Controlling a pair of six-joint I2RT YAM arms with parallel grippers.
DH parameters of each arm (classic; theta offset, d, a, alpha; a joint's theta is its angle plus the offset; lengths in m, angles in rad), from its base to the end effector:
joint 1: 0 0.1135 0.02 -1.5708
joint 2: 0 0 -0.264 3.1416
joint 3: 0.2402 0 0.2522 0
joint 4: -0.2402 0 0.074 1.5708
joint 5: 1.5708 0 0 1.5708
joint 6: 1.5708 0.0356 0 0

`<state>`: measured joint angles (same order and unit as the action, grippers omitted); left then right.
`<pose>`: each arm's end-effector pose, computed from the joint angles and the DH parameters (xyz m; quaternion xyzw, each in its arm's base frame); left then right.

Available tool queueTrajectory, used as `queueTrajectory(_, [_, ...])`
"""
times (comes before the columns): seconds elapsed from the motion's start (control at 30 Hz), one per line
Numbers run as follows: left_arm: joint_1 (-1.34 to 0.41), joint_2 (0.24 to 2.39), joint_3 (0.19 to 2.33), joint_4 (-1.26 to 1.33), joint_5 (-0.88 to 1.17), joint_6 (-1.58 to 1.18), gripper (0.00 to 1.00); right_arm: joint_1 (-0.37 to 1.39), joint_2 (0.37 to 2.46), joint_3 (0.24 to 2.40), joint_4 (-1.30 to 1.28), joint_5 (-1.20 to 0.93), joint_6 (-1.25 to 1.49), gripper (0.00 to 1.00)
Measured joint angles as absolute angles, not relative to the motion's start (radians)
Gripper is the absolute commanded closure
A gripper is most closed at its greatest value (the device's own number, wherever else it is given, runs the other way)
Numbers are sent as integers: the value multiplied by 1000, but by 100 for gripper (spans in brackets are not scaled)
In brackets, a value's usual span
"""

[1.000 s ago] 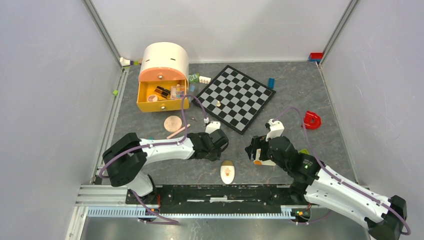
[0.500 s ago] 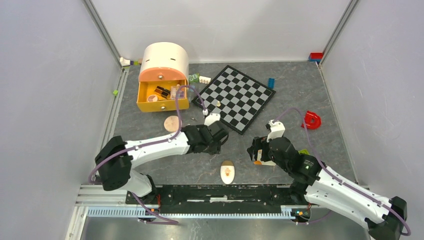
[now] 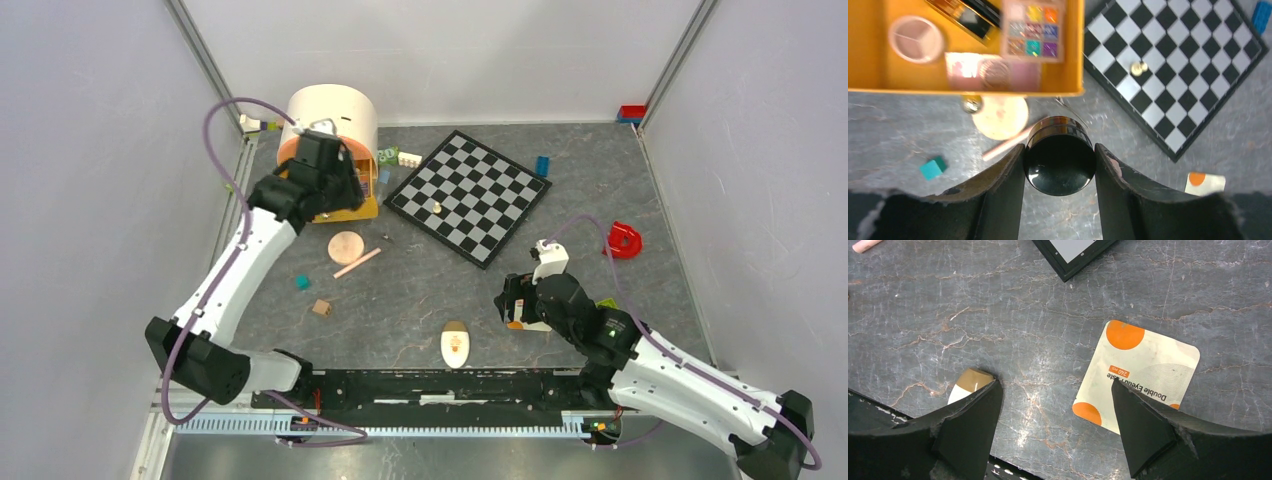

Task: Organize the makeup
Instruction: Pick up the makeup from the center of the board, then place the makeup in the drawer.

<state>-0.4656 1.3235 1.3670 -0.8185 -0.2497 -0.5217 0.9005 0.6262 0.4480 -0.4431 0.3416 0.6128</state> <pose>0.2497 -0.1156 0.3641 -0.0739 0.9130 -0.0811 0.3930 0.0996 0.1064 0.2212 -0.0487 0.8786 0.1993 0.4313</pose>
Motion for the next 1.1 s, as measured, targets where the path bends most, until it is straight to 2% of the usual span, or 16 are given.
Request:
queueTrajectory(0.2, [-239, 1375, 1495, -833, -134, -445, 59, 900, 652, 455, -445, 340, 613, 13])
queueTrajectory(0.47, [-18, 1481, 1513, -819, -50, -436, 59, 900, 645, 459, -459, 341, 614, 13])
queueTrajectory(0.67, [11, 1494, 1501, -758, -51, -505, 61, 900, 636, 459, -472, 340, 617, 13])
queueTrajectory(1.1, [31, 1495, 1362, -649, -169, -863, 60, 900, 610, 459, -489, 341, 631, 13])
